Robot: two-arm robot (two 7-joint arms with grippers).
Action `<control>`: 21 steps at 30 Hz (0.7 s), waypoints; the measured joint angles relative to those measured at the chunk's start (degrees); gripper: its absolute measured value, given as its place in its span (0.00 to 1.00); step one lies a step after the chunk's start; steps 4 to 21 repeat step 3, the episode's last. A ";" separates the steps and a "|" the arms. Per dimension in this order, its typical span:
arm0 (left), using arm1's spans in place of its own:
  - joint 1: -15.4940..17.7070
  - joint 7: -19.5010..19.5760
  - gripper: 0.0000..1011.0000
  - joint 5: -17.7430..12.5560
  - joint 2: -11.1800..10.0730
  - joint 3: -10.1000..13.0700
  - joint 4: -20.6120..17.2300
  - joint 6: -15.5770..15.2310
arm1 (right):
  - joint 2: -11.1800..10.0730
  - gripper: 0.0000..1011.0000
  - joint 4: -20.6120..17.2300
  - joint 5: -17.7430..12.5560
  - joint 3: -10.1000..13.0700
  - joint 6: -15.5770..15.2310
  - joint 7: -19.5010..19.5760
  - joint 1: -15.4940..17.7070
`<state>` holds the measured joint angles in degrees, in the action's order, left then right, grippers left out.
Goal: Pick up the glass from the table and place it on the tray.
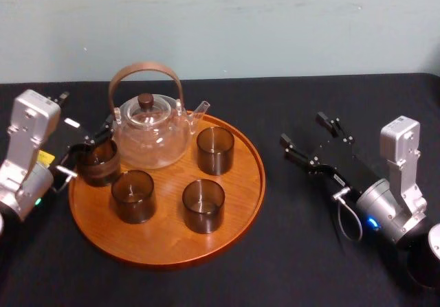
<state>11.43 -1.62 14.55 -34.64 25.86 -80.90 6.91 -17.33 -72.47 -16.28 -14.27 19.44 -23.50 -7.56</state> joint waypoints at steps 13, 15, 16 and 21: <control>0.00 0.00 0.99 0.00 0.00 0.00 0.00 0.00 | -0.02 0.99 0.00 -0.02 0.00 0.00 -0.01 0.00; 0.00 0.00 0.99 0.00 0.00 0.00 0.00 0.00 | -0.02 0.99 0.00 -0.02 0.00 0.00 -0.01 0.00; 0.00 0.00 0.99 0.00 0.00 0.00 0.00 0.00 | -0.02 0.99 0.00 -0.02 0.00 0.00 -0.01 0.00; 0.00 0.00 0.99 0.00 0.00 0.00 0.00 0.00 | -0.02 0.99 0.00 -0.02 0.00 0.00 -0.01 0.00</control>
